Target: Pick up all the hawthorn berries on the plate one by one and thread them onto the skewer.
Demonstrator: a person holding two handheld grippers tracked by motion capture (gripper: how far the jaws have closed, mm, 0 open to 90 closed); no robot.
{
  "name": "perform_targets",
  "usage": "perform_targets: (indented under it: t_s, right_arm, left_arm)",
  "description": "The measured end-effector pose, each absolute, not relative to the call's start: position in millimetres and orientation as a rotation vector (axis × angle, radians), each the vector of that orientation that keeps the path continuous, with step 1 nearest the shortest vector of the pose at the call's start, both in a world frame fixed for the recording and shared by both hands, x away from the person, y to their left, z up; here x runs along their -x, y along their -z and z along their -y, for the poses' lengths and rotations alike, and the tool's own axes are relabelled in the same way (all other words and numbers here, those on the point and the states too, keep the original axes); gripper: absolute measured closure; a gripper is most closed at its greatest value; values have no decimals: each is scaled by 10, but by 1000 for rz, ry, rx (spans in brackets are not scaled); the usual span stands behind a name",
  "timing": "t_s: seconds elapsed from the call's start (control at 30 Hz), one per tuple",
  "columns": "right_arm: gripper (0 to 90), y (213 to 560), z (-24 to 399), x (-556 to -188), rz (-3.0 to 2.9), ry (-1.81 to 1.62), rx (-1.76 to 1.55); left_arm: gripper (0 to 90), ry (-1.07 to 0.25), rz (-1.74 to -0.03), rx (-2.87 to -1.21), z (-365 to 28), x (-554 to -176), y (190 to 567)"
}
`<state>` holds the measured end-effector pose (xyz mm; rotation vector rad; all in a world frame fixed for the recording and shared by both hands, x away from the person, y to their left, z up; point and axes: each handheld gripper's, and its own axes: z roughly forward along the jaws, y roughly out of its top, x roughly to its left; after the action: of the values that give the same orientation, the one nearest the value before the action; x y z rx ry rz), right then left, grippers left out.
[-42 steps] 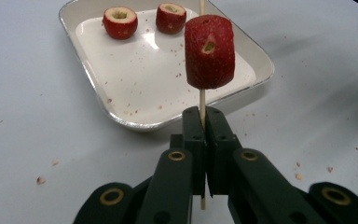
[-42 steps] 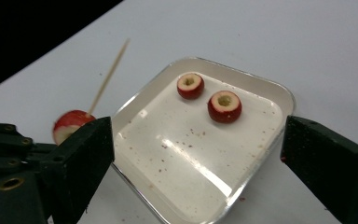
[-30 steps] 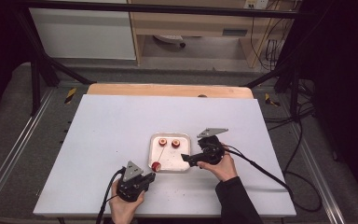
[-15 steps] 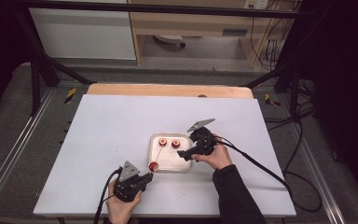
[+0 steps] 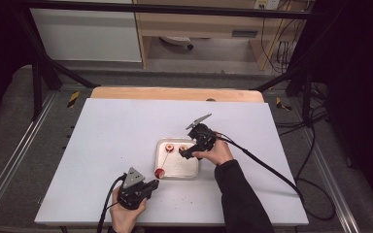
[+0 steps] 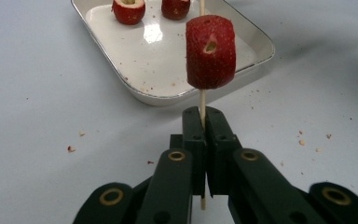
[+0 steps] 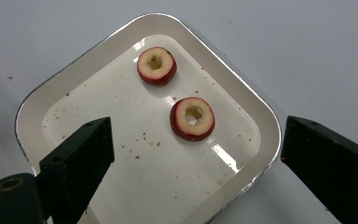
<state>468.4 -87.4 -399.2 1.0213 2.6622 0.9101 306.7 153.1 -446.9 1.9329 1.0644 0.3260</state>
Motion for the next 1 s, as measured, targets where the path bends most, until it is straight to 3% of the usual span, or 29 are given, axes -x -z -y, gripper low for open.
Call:
perform_targets:
  t_s: [0.27,1.0]
  right_arm:
    - [161,4034,745,-4835,-2738,-850,-1036]
    - [433,4190,644,-5012,-2882,-700,-969]
  left_arm:
    - [880,-320,-1063,-1931,-1537,-3071,4473]
    - [880,-313,-1061,-1938,-1548,-3084,4486]
